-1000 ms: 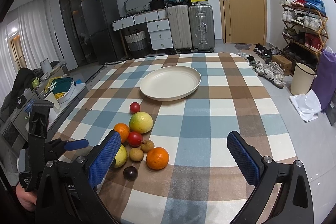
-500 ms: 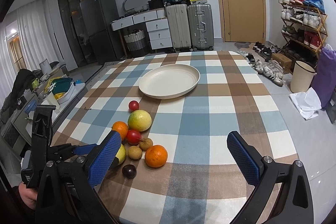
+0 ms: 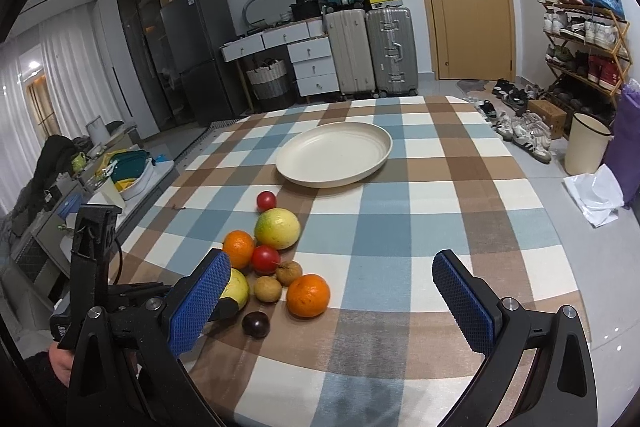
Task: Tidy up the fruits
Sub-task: 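Lower the left tool onto the pale yellow pomelo and close its fingers, then close the right tool on the small tangerine while the left tool holds the pomelo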
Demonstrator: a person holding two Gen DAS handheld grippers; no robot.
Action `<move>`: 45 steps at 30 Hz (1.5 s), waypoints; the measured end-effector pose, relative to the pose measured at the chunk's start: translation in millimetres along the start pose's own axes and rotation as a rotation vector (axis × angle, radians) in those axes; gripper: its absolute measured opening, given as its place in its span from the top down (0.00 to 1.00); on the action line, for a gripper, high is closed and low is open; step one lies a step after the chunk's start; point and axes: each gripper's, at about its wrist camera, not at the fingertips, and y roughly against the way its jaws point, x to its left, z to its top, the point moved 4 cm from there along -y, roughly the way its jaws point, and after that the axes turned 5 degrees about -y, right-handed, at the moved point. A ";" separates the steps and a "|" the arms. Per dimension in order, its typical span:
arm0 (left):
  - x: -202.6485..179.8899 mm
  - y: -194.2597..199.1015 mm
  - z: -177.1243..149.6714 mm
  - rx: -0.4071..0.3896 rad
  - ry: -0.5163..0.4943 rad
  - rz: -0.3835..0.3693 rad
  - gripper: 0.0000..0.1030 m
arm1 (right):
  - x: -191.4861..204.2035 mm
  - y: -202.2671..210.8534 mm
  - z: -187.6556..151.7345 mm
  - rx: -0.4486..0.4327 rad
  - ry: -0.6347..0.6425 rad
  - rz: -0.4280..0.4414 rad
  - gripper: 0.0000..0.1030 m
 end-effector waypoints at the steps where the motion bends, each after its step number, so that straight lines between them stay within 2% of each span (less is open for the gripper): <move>1: 1.2 0.9 0.0 -0.002 0.001 0.003 0.56 | 0.8 0.1 -0.3 -0.001 0.000 0.008 0.00; 5: 3.0 3.5 -0.8 -0.007 -0.003 0.008 0.56 | 2.9 3.5 -0.4 -0.015 -0.001 0.059 0.00; 9: 3.7 5.4 -0.8 -0.009 -0.010 0.007 0.56 | 2.5 2.0 -2.0 -0.014 -0.004 0.064 0.00; 20: 5.2 7.7 -2.6 -0.027 -0.030 0.006 0.57 | -4.8 -11.0 -10.6 0.034 -0.023 0.070 0.00; 27: 5.3 7.3 -5.1 -0.029 -0.046 -0.005 0.57 | -6.1 -25.6 -25.1 0.082 -0.003 0.120 0.00; 35: 4.5 9.1 -6.3 -0.025 -0.065 -0.017 0.57 | -2.5 -50.7 -38.3 0.135 0.050 0.102 0.00; 42: 4.1 9.6 -8.3 -0.023 -0.072 -0.043 0.57 | 4.5 -66.2 -43.6 0.169 0.143 0.032 0.00; 45: 5.0 9.8 -9.3 -0.023 -0.071 -0.051 0.57 | 3.0 -74.3 -44.1 0.191 0.161 0.012 0.05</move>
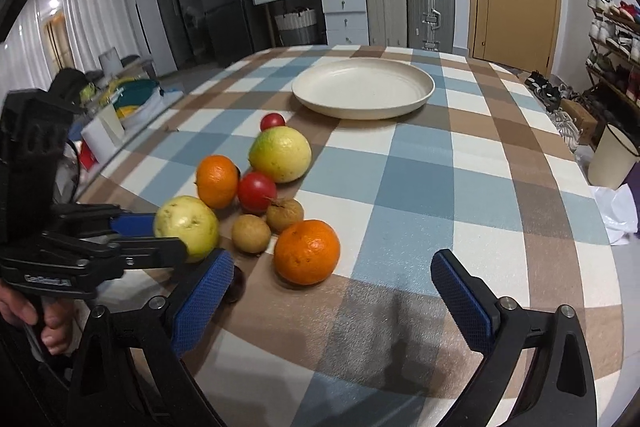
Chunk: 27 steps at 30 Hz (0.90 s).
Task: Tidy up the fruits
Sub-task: 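Close the right tool on the small tangerine while the left tool holds the pomelo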
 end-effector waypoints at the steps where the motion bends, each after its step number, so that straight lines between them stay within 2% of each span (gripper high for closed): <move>1: 0.7 -0.1 0.2 0.000 0.003 -0.004 0.57 | -0.2 -3.3 0.1 0.011 0.005 -0.002 0.10; 2: 1.0 -0.2 0.1 0.000 0.005 -0.006 0.57 | -0.1 -6.4 0.0 0.024 0.009 0.001 0.15; 12: 0.8 -1.8 -0.1 0.006 0.005 -0.018 0.57 | 3.2 -19.9 -1.3 0.067 0.041 -0.008 0.34; 18: -2.3 0.4 -0.5 0.006 0.002 -0.024 0.57 | 6.3 -24.3 -3.0 0.095 0.031 0.053 0.50; 20: -2.4 1.1 -0.3 0.007 0.005 -0.028 0.57 | 6.0 -24.8 -3.9 0.097 0.011 0.084 0.60; 27: -5.4 2.5 0.6 0.004 0.003 -0.039 0.57 | 2.4 -23.4 -4.6 0.079 -0.027 0.122 0.62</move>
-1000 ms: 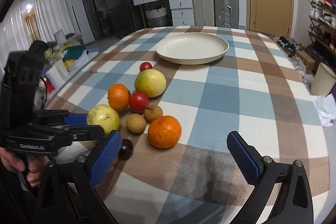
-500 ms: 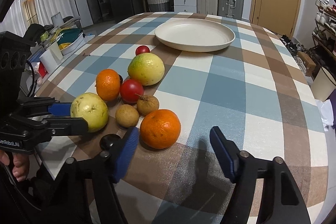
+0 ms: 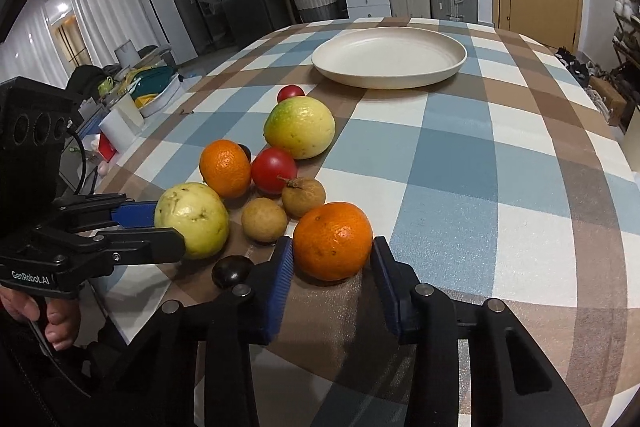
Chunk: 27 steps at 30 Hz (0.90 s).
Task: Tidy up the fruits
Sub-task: 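Close the right tool on the small tangerine while the left tool holds the pomelo, then hold the pomelo in the left tool and tangerine in the right tool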
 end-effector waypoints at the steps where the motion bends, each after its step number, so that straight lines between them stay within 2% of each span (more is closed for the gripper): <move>1: 0.3 -0.2 0.1 0.002 0.002 -0.004 0.57 | -0.2 0.8 -0.4 -0.004 -0.002 0.002 0.62; 14: -3.3 1.5 0.5 0.010 -0.006 -0.017 0.58 | 2.1 20.0 2.4 -0.067 -0.014 0.036 0.62; 27: -12.3 4.7 0.4 0.020 -0.023 -0.011 0.58 | -1.6 23.6 -0.1 -0.084 -0.028 0.054 0.62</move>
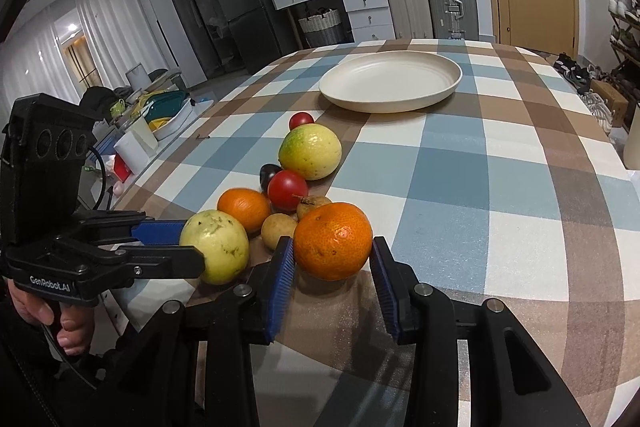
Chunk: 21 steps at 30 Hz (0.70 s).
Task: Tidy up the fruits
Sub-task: 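Hold the pomelo in the left tool and tangerine in the right tool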
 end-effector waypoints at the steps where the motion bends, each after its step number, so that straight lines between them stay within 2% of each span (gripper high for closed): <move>1: -0.2 0.4 -0.8 0.003 0.001 0.002 0.58 | -0.7 -0.1 -0.1 0.000 -0.002 0.003 0.62; 10: -4.4 6.7 1.4 0.001 0.000 -0.009 0.59 | -2.7 3.0 -1.2 -0.015 -0.014 0.015 0.62; 13: -8.0 6.4 3.0 -0.001 -0.022 0.009 0.59 | -4.0 3.7 -0.8 -0.017 -0.017 0.022 0.62; 21: -6.4 7.7 1.5 0.008 0.001 -0.003 0.59 | -4.8 -0.4 -3.6 0.000 -0.024 0.031 0.62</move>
